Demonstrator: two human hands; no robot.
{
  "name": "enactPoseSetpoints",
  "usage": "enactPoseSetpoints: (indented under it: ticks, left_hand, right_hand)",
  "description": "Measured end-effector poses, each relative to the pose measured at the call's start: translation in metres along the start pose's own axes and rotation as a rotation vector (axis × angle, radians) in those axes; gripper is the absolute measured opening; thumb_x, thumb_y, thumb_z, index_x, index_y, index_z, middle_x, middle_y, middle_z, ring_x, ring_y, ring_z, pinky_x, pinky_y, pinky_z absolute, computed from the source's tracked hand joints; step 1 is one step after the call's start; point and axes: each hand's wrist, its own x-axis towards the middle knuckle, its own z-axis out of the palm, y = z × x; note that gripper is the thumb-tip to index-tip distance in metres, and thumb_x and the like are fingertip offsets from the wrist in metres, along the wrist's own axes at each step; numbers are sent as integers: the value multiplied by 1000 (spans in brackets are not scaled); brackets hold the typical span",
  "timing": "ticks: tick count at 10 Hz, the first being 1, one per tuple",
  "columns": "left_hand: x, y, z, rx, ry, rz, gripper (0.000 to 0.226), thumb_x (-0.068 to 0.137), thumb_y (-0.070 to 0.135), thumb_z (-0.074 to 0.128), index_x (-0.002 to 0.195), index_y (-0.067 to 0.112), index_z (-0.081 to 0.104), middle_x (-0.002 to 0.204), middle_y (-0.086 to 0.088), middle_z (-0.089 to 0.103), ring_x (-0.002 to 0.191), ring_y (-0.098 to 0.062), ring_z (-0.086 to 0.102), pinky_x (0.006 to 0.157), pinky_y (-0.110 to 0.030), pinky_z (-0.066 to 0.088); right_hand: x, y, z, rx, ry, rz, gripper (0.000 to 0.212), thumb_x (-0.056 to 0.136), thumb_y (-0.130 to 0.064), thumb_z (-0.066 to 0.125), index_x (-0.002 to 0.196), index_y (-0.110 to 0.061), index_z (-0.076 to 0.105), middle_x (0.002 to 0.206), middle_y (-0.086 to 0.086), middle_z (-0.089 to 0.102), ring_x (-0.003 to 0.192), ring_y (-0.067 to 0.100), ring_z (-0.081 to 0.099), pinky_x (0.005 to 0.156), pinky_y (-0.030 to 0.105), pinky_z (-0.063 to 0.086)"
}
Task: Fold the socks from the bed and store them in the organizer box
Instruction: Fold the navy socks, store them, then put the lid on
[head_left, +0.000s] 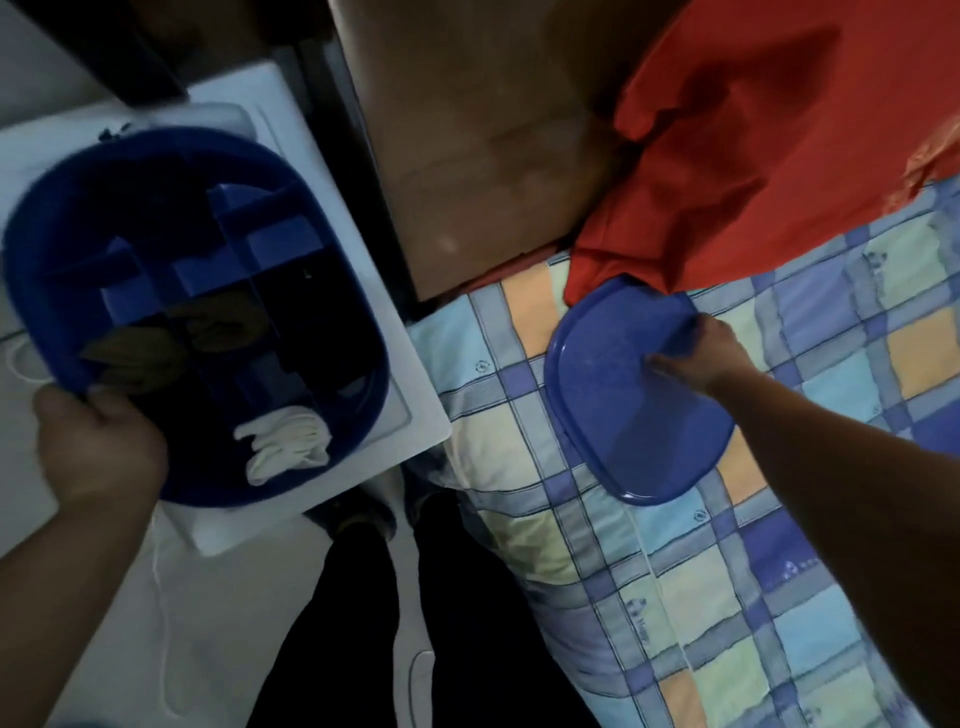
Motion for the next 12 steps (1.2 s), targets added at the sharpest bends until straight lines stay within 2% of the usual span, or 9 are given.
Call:
enactPoseSetpoints:
  ticks: [1, 3, 4, 6, 8, 9, 10, 11, 12]
  left_hand:
    - [-20, 29, -24, -58, 61, 76, 23, 99, 27, 30, 87, 11, 41, 93, -18, 55, 88, -43, 56, 71, -46, 43]
    - [-28, 46, -34, -34, 95, 68, 9, 102, 13, 32, 95, 10, 36, 101, -31, 58, 89, -42, 56, 73, -41, 39]
    - [-27, 42, -33, -46, 79, 71, 11, 102, 13, 32, 92, 10, 36, 93, -24, 56, 83, -36, 53, 70, -32, 33]
    - [-25, 42, -32, -111, 63, 48, 27, 101, 8, 33, 75, 14, 32, 67, 6, 34, 73, -20, 41, 65, -26, 27]
    - [-26, 47, -38, -162, -4, -22, 13, 103, 15, 33, 97, 7, 41, 84, -11, 50, 78, -25, 48, 71, -33, 36]
    - [-26, 46, -43, -208, -31, -39, 15, 103, 16, 33, 94, 7, 41, 84, -13, 53, 79, -27, 52, 71, -35, 38]
    - [-27, 46, -50, -234, -99, -95, 24, 103, 21, 33, 105, 1, 46, 91, -14, 57, 87, -32, 57, 76, -38, 45]
    - [-26, 48, -61, -283, -168, -148, 24, 101, 22, 37, 106, 6, 53, 96, -11, 59, 94, -32, 59, 77, -34, 46]
    - [-22, 55, -81, -346, -169, -197, 26, 96, 23, 46, 117, 14, 59, 110, -6, 64, 101, -27, 61, 91, -39, 51]
  right_hand:
    - [14, 13, 6, 108, -3, -5, 95, 62, -40, 92, 137, 0, 48, 138, 22, 54, 128, 34, 53, 105, 50, 45]
    - [19, 17, 11, -33, 34, 23, 100, 58, -57, 88, 131, 1, 50, 131, 29, 55, 123, 44, 51, 102, 52, 46]
    - [11, 15, 6, -97, 11, 81, 109, 51, -69, 84, 128, 0, 49, 128, 29, 53, 116, 46, 52, 95, 53, 50]
    - [-39, -5, -14, 6, -71, -49, 77, 53, -78, 73, 89, -11, 61, 88, 13, 67, 71, 30, 59, 66, 40, 49]
    - [-113, -35, -49, 158, 6, -120, 86, 49, -96, 56, 79, -16, 68, 72, -4, 73, 67, 19, 68, 62, 38, 55]
    - [-143, -71, -74, 198, -43, -246, 77, 52, -91, 64, 89, -24, 71, 77, -10, 76, 69, 13, 73, 57, 37, 57]
    - [-170, -140, -92, 215, -42, -431, 47, 59, -79, 72, 91, -45, 67, 74, -22, 73, 62, -3, 68, 50, 39, 51]
    - [-182, -214, -94, 230, -28, -588, 49, 60, -74, 70, 77, -28, 68, 69, -21, 70, 59, -4, 65, 48, 30, 45]
    - [-186, -278, -88, 283, 1, -649, 58, 61, -75, 68, 81, -21, 69, 72, -10, 73, 66, 4, 68, 60, 37, 55]
